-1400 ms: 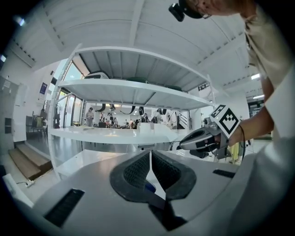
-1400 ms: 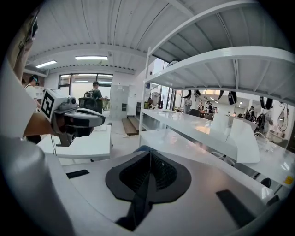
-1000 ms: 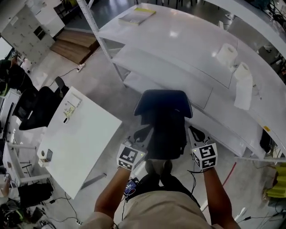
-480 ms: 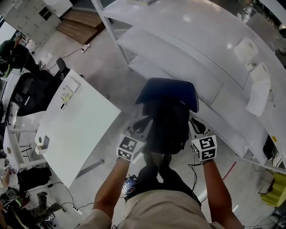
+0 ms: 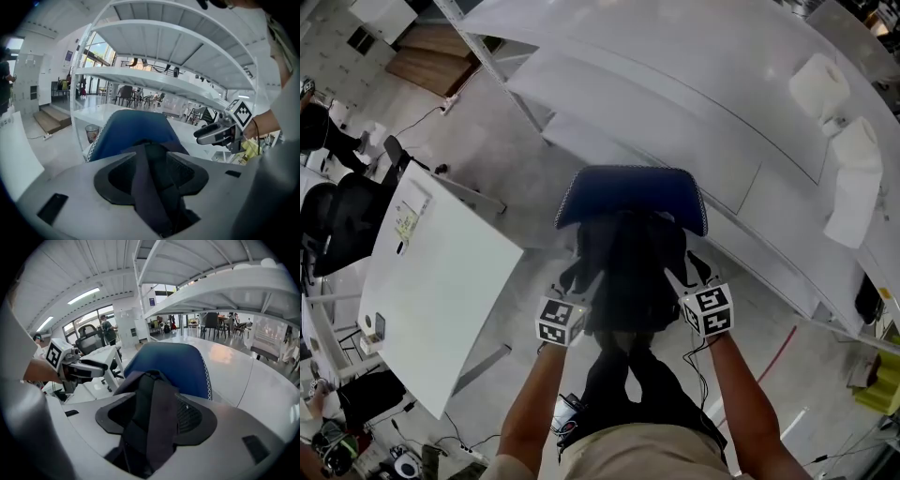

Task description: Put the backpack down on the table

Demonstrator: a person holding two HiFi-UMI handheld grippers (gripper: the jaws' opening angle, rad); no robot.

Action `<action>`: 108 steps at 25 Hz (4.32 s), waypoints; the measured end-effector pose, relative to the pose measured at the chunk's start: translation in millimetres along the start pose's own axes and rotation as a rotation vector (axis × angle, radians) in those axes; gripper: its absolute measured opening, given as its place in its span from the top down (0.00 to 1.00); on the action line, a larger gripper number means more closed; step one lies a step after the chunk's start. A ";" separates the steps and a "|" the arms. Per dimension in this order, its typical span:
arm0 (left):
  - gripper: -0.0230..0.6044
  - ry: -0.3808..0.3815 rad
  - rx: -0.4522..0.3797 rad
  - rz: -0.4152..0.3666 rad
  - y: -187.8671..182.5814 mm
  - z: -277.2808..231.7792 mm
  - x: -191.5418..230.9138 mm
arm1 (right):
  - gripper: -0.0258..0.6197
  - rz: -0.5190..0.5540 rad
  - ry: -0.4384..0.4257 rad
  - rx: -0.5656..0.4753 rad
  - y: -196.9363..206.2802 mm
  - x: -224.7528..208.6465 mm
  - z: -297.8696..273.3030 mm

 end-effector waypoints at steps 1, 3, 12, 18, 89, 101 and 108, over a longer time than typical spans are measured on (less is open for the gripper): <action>0.65 -0.006 0.017 0.010 11.1 -3.7 4.1 | 0.61 -0.013 0.000 0.005 7.9 -2.3 -5.2; 0.60 -0.015 0.035 0.019 30.7 -11.9 11.2 | 0.59 -0.034 -0.001 0.015 23.8 -7.0 -15.6; 0.45 -0.057 0.054 0.070 98.0 -40.1 35.9 | 0.54 -0.084 0.024 0.098 94.0 -25.3 -52.8; 0.42 -0.025 0.084 0.139 128.2 -62.0 28.8 | 0.54 -0.082 0.044 0.109 118.5 -28.4 -73.5; 0.86 -0.641 -0.759 -0.359 -320.1 542.7 -64.0 | 0.84 0.385 -0.790 -0.716 -384.0 478.0 150.9; 0.86 -0.848 -0.743 -0.342 -277.1 710.6 33.2 | 0.84 0.370 -0.981 -0.631 -372.2 682.8 89.2; 0.86 -0.893 -0.760 -0.297 -240.0 759.9 97.8 | 0.84 0.368 -1.006 -0.635 -359.6 756.8 40.1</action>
Point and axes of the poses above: the fingertips, and each gripper's own axes: z backward along the fingers, x to its left, y out of its underside, the point moved 5 cm from there along z, backward along the fingers, and after that the axes turned 13 degrees about -x, right-handed, at the moved point
